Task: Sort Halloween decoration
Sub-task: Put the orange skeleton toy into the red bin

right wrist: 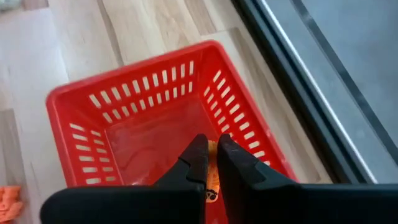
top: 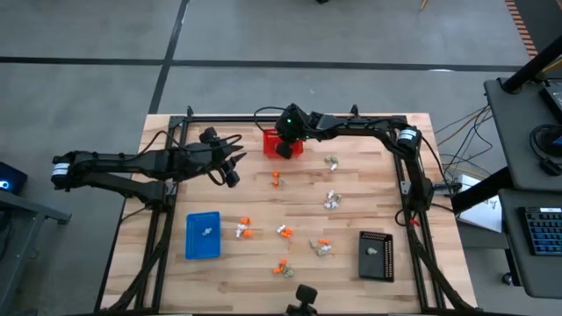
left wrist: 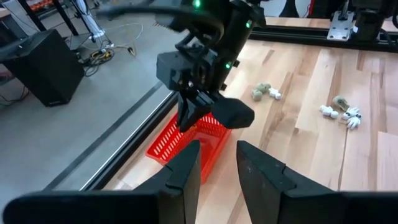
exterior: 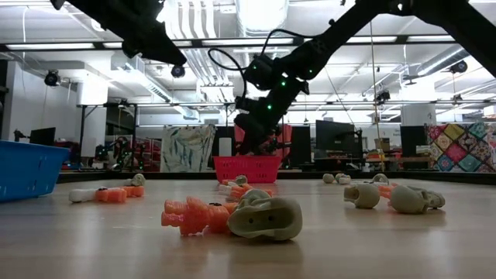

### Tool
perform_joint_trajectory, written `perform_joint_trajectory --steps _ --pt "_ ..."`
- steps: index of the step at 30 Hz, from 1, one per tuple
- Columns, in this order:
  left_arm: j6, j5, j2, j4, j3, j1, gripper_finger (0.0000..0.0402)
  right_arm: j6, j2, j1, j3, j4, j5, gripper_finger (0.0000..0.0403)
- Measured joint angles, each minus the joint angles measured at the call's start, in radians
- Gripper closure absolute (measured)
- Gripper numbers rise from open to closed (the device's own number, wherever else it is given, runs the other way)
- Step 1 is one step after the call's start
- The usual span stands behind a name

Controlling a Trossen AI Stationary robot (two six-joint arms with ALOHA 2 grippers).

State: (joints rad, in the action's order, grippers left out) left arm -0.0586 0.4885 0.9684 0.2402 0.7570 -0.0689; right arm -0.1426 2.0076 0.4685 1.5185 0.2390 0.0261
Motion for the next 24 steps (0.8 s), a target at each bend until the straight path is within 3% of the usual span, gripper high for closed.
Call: perform_joint_trajectory --steps 24 --pt "-0.003 0.0 0.045 -0.002 0.0 0.0 0.0315 0.001 0.004 0.001 0.0 -0.004 0.001 0.039"
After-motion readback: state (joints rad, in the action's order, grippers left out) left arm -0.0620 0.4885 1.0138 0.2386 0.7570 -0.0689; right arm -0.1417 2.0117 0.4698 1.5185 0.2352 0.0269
